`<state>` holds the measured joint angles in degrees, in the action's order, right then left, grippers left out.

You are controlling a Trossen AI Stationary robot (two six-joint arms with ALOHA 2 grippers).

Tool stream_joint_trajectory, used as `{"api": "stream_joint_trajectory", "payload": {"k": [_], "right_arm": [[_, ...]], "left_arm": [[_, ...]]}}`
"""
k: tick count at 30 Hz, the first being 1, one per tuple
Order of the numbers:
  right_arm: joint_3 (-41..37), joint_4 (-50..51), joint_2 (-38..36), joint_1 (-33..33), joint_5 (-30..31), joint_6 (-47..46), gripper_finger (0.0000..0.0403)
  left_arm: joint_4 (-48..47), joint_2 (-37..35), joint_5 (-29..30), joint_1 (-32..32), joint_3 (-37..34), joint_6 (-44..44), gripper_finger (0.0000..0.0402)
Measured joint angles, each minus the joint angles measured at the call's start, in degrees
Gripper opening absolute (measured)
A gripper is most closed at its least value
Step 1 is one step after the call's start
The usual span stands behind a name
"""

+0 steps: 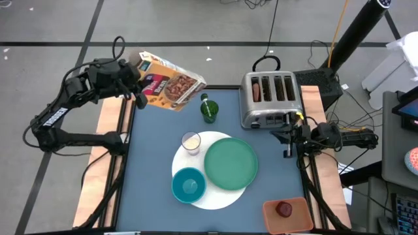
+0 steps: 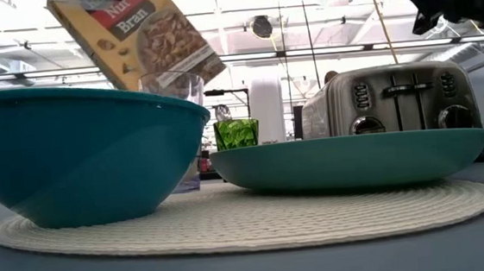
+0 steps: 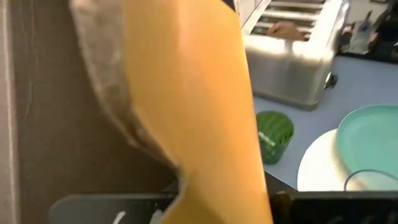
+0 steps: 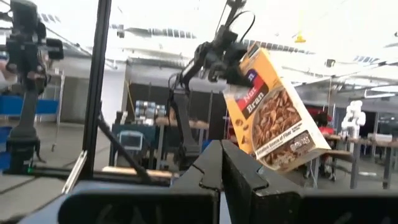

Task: Arrange a breakfast setting
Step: Pour the cereal from the cereal box into the blue bowl

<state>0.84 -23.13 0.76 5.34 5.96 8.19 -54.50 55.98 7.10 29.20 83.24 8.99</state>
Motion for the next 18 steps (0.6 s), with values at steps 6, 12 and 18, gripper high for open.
{"api": "stream_joint_trajectory", "payload": {"k": [6,12,18], "right_arm": [[0.0,-1.0,0.0,0.0,0.3,0.0,0.0002],[0.0,-3.5,0.0,0.0,9.7,-8.3,0.0002],[0.0,-4.2,0.0,0.0,13.6,-15.3,0.004]], "left_arm": [[2.4,0.4,-1.3,-2.4,0.8,-0.4,0.0005],[5.7,2.7,-2.7,-5.7,3.9,-1.8,0.0005],[9.4,5.8,-4.4,-9.3,7.1,-2.0,0.0005]]}}
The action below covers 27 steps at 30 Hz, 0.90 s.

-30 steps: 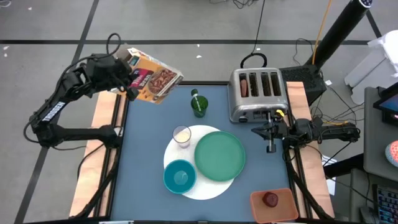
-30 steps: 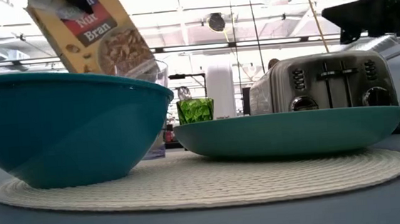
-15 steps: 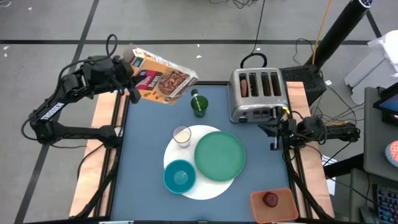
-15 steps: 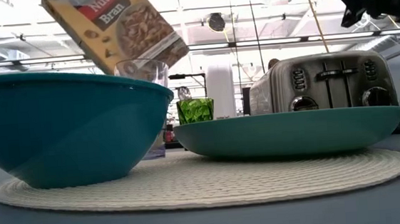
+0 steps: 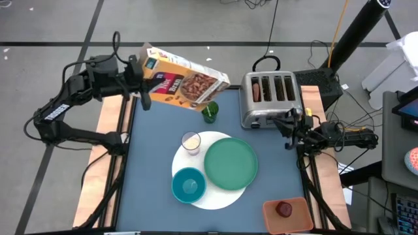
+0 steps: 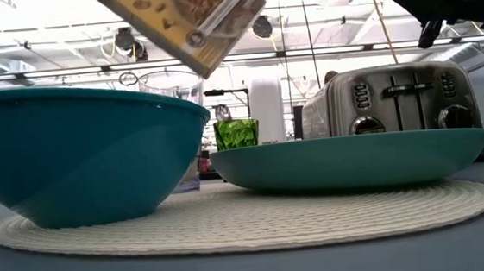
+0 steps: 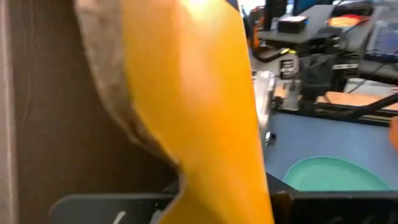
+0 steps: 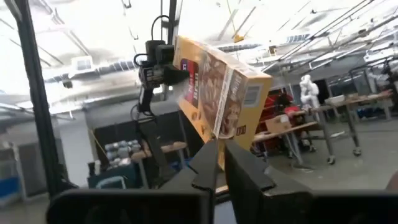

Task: Arrange a breakfast setting
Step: Pour the cereal from the cereal box into the blue bowl

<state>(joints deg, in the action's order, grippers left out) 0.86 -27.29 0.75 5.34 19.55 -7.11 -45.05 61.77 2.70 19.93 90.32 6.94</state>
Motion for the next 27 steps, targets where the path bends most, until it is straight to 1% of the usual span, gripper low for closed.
{"api": "stream_joint_trajectory", "payload": {"k": [3,11,15,20,23,27], "right_arm": [[0.0,-1.6,0.0,0.0,-0.1,-1.2,0.0079],[0.0,-3.8,0.0,0.0,-0.1,-1.2,0.0203],[0.0,-3.8,0.0,0.0,-0.2,-3.2,0.0251],[0.0,-3.9,0.9,0.0,-0.3,-5.9,0.0285],[0.0,-5.1,3.0,0.0,-1.2,-5.9,0.029],[0.0,-9.2,7.3,0.0,-2.1,-5.7,0.029]], "left_arm": [[1.1,1.8,-0.3,-1.9,1.1,-0.2,0.0005],[9.1,5.7,-0.2,-6.6,1.2,-0.9,0.0005],[12.6,7.7,-0.3,-8.6,1.2,-1.1,0.0005],[16.7,10.3,-0.3,-10.7,1.2,-1.5,0.0005],[20.5,11.6,-0.2,-11.8,1.2,-1.9,0.0005],[25.9,12.9,-0.3,-12.9,1.2,-3.0,0.0005]]}}
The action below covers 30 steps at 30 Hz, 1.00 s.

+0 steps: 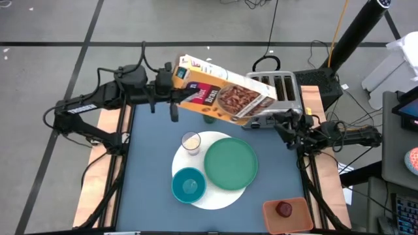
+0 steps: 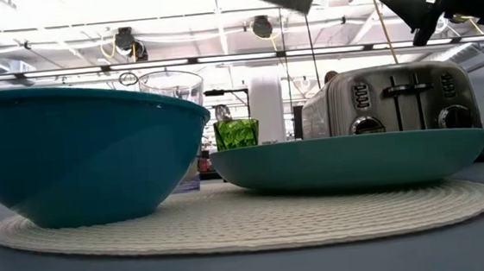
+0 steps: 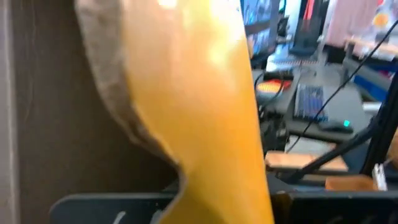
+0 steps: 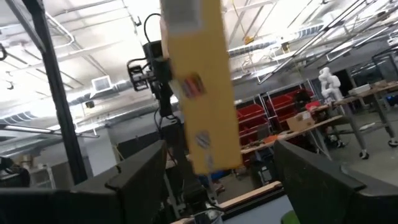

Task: Arrange a breakfast setting
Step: Pour the cereal from the cereal box into the blue bowl

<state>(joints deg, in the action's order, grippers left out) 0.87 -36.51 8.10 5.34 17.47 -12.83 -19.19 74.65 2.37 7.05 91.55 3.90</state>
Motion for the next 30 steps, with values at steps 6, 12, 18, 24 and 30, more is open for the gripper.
{"api": "stream_joint_trajectory", "payload": {"k": [6,12,18,24,30], "right_arm": [[0.3,-7.8,7.4,0.0,-2.7,1.6,0.029],[3.9,-8.7,15.1,0.0,-2.8,4.5,0.029],[7.0,-15.0,23.0,0.0,-2.7,8.7,0.029],[7.1,-23.4,29.2,0.0,-2.6,9.5,0.029],[7.2,-31.0,34.7,0.0,-2.7,9.1,0.029]], "left_arm": [[4.4,1.1,0.1,-1.2,0.0,-0.1,0.0005],[5.2,1.0,0.1,-1.6,0.0,-1.0,0.0005],[5.4,1.0,0.1,-1.6,0.0,-1.5,0.0005],[5.4,1.0,0.1,-1.6,0.0,-1.4,0.0005],[5.6,1.8,0.1,-1.6,0.0,-1.4,0.0005]]}}
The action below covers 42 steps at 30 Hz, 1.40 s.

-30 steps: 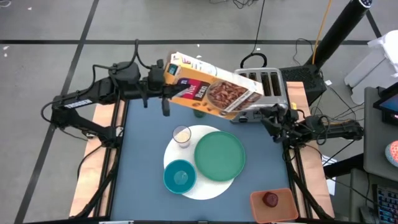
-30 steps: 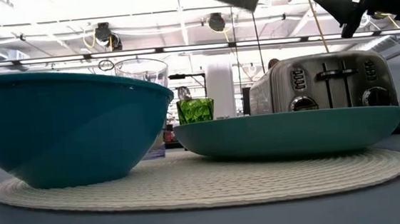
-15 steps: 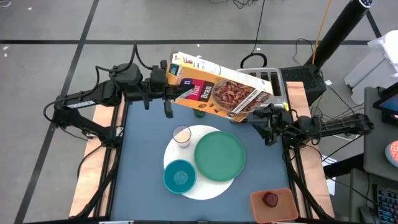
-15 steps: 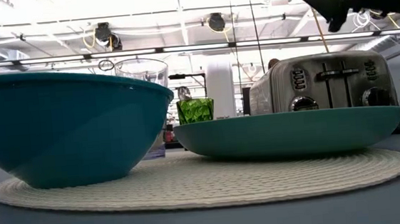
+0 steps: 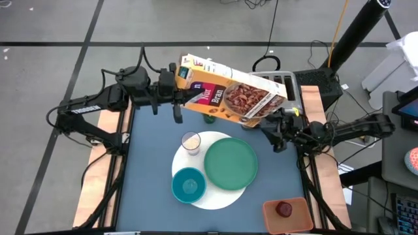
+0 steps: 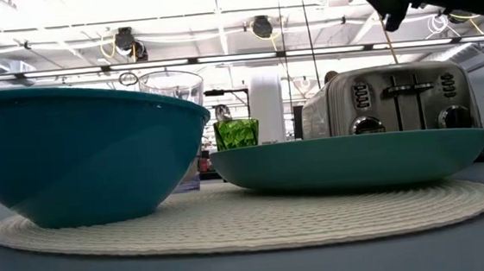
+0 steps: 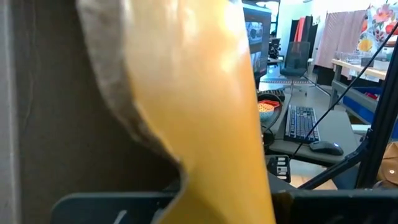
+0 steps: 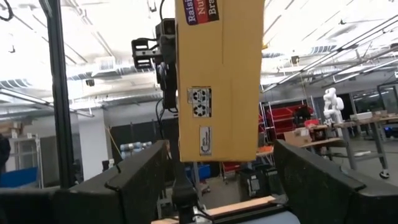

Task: Arrange a breakfast setting
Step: Pour the cereal from the cereal box into the blue bowl

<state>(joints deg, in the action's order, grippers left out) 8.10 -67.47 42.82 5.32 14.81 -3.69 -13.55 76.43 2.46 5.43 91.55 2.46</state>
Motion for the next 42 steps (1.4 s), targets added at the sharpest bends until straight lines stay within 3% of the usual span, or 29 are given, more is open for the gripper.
{"api": "stream_joint_trajectory", "payload": {"k": [16,24,42], "right_arm": [[8.0,-0.3,9.6,-0.1,2.4,4.1,0.029],[8.0,0.2,9.6,-0.1,7.2,4.2,0.029],[8.1,5.1,9.4,0.0,7.1,5.8,0.029]], "left_arm": [[0.1,0.8,0.6,-2.1,0.2,0.6,0.0005],[-0.5,1.1,0.5,-5.4,0.0,1.6,0.0005],[-3.6,-0.3,0.6,-9.3,-0.2,1.7,0.0005]]}}
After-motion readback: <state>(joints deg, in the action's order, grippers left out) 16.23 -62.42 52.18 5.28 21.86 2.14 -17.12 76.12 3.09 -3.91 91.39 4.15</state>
